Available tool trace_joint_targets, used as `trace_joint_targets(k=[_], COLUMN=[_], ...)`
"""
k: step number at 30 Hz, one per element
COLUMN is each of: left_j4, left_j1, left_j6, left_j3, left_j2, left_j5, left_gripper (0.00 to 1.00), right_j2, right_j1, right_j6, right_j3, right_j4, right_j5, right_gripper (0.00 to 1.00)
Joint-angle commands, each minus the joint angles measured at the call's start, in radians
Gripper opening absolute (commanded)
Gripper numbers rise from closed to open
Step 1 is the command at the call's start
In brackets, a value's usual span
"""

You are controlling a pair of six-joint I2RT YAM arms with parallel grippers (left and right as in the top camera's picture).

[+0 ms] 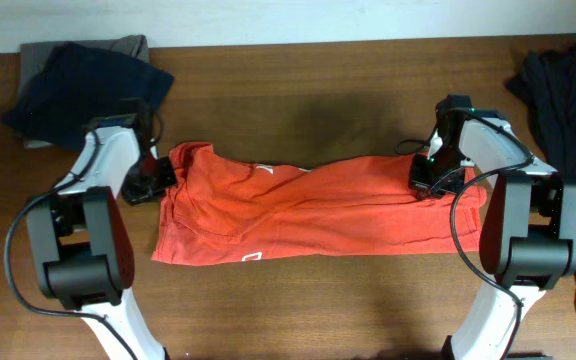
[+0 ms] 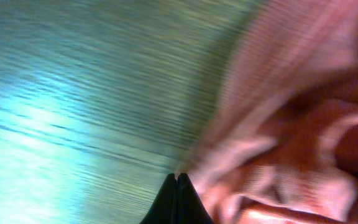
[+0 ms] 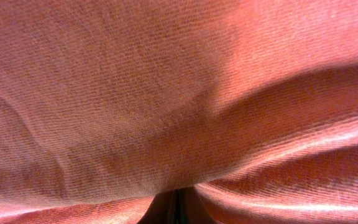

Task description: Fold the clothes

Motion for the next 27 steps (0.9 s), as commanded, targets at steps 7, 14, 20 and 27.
trace_joint_targets(k=[7, 14, 20, 27], left_j4=[-0.014, 0.006, 0.055, 0.101], left_j1=[0.010, -0.062, -0.144, -0.188], left_j6=[0.049, 0.092, 0.114, 0.114], left_j3=[0.031, 0.016, -0.060, -0.072], left_j2=[-0.187, -0.256, -0.166, -0.060], left_j5=[0.239, 0.304, 0.304, 0.304], left_gripper=[0.01, 0.01, 0.01, 0.01], right_j2=[0.026, 0.026, 0.026, 0.026], right_j1=[-0.015, -0.015, -0.015, -0.015], right_j6=[-0.003, -0.003, -0.003, -0.003], right_j3=[-0.032, -0.032, -0.032, -0.032], right_j4=[0.019, 0.027, 0.026, 0.021], right_j5=[0.075, 0.061, 0.050, 0.051], right_gripper=[0.04, 0.04, 0.04, 0.04])
